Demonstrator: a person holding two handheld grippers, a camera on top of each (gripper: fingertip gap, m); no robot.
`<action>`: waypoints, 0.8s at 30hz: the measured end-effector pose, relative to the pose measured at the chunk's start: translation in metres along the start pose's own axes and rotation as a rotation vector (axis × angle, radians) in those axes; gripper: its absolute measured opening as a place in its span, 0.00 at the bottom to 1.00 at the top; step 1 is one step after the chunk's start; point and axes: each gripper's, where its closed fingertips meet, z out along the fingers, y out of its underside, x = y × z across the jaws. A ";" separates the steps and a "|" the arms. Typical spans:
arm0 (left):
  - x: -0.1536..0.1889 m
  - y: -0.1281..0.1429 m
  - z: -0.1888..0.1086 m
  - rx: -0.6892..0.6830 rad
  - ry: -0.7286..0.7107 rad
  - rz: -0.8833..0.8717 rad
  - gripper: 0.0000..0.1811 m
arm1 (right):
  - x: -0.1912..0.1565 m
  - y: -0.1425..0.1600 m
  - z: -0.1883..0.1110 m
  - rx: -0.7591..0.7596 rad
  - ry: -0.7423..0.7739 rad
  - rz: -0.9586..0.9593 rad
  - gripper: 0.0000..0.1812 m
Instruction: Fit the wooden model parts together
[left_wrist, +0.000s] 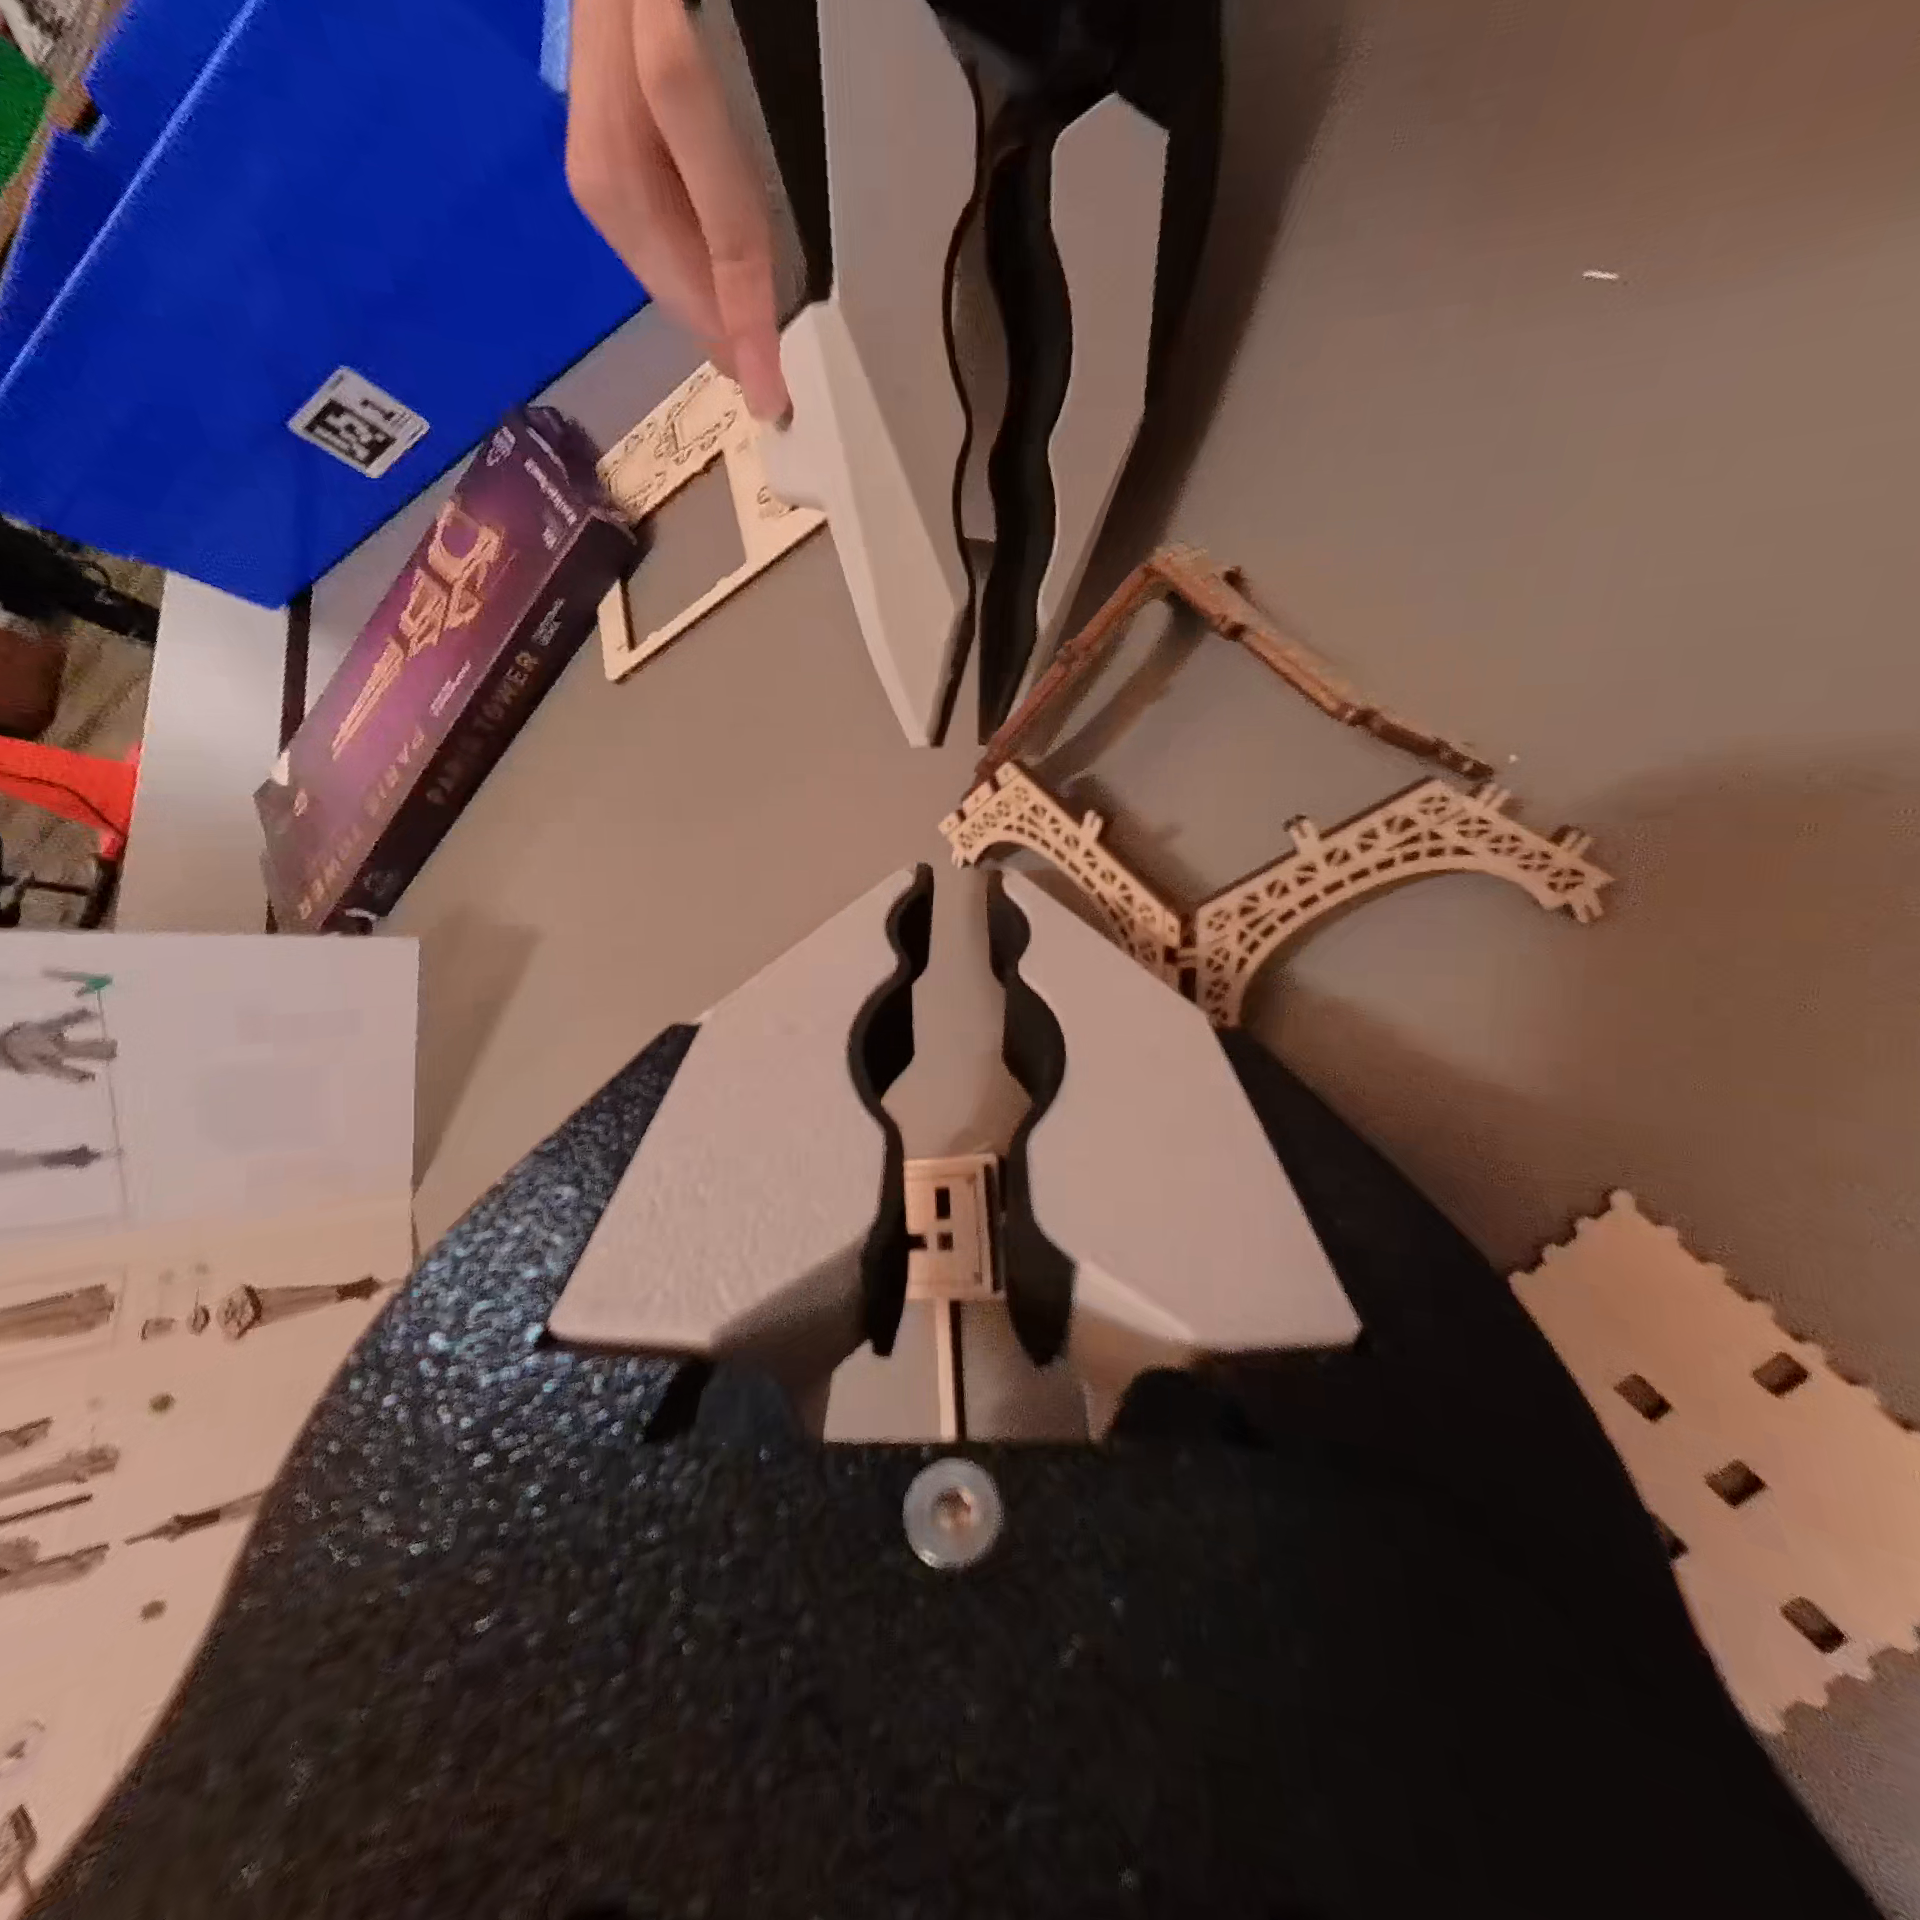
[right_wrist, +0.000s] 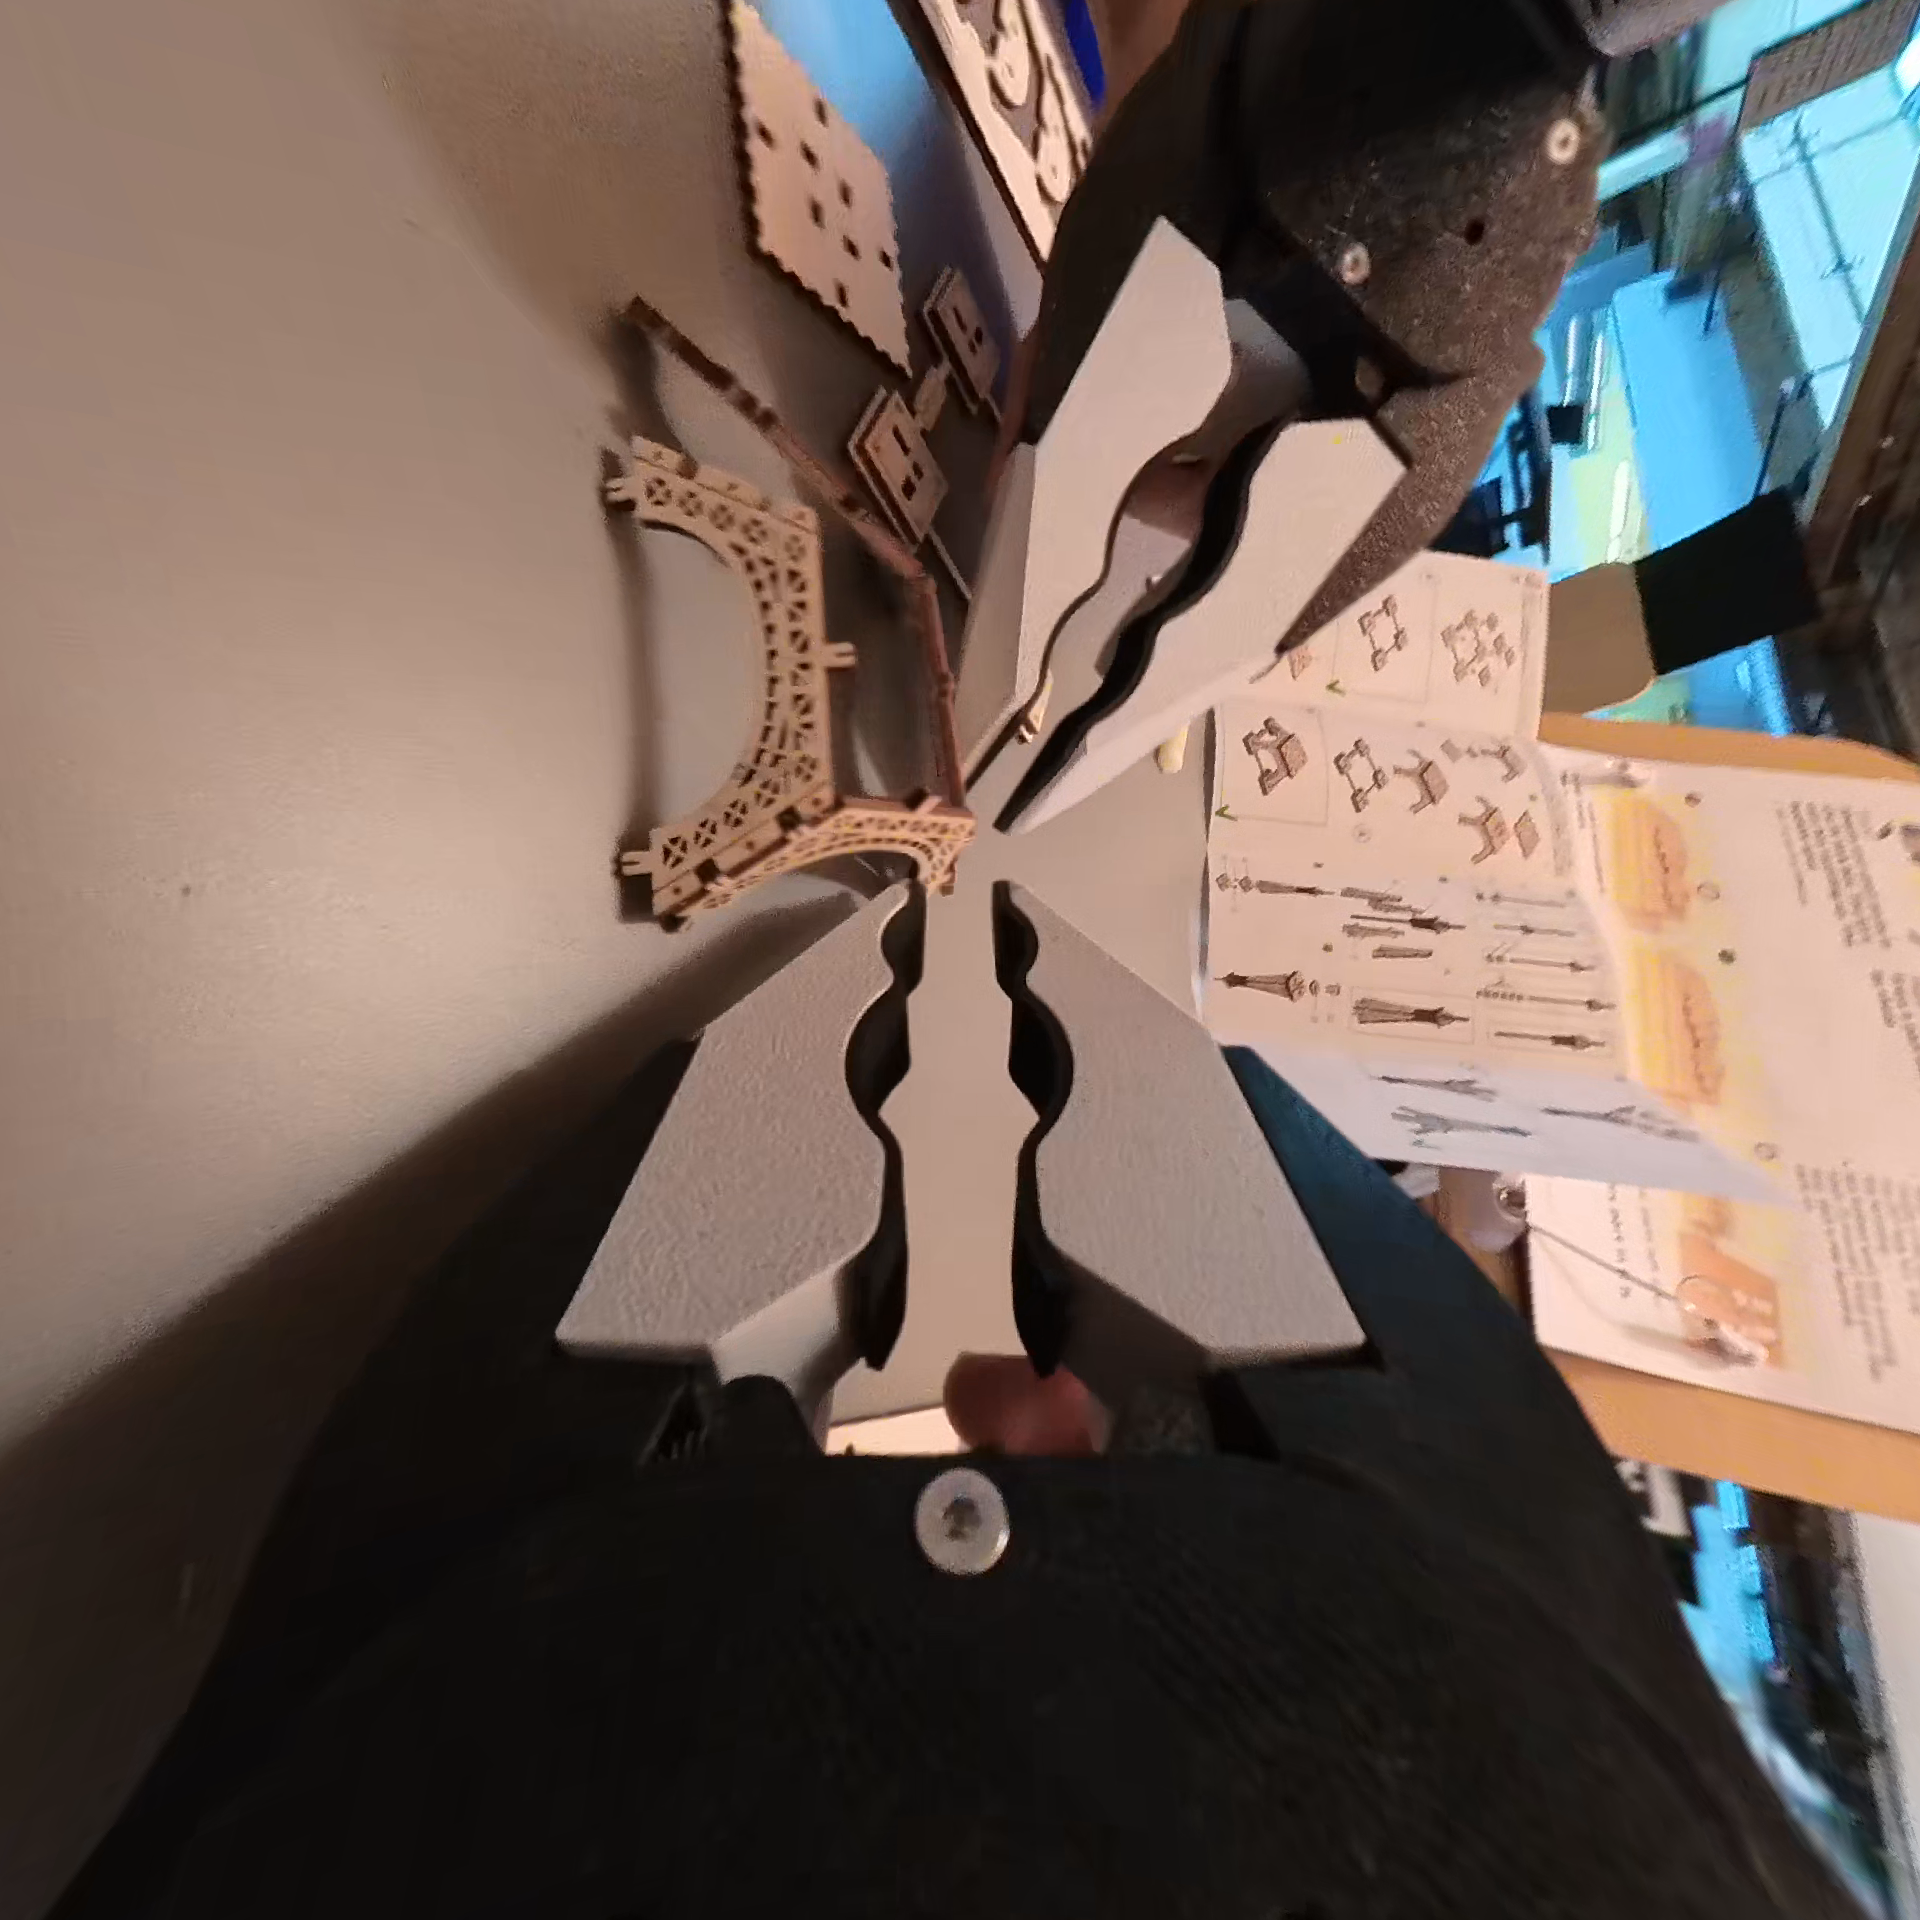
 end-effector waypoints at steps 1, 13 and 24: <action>0.002 0.000 0.001 -0.006 0.007 0.020 0.05 | -0.003 0.000 0.000 0.000 0.000 -0.031 0.05; 0.007 -0.003 0.006 -0.006 -0.023 0.175 0.01 | -0.008 0.000 0.008 -0.027 0.044 -0.157 0.03; 0.005 -0.003 0.006 0.046 -0.012 0.179 0.00 | -0.006 0.003 0.011 -0.010 0.052 -0.212 0.02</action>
